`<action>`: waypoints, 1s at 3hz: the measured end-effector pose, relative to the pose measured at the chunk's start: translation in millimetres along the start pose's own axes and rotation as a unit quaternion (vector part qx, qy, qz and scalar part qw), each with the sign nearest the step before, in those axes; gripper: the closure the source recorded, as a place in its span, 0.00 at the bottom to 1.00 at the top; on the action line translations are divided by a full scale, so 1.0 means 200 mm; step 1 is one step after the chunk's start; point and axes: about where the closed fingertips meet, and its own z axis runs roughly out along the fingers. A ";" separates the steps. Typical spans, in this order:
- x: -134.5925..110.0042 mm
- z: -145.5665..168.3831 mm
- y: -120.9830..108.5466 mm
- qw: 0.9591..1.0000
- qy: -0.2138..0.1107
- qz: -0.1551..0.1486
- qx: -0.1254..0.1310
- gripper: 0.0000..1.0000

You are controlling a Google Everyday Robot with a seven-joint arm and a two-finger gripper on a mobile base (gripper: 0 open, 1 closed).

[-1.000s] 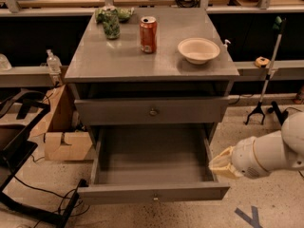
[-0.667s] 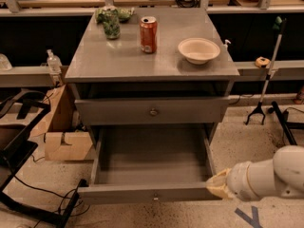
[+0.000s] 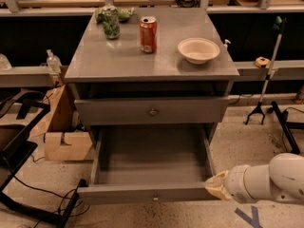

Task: Close middle drawer

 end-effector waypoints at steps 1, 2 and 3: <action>0.06 0.14 0.05 1.000 -0.013 0.009 -0.022 1.00; 0.21 0.31 0.13 0.998 -0.025 0.035 -0.047 1.00; 0.39 0.46 0.20 0.995 -0.035 0.070 -0.068 1.00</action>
Offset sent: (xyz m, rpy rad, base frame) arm -0.0582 0.0111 -0.1466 0.1925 0.1520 -0.0555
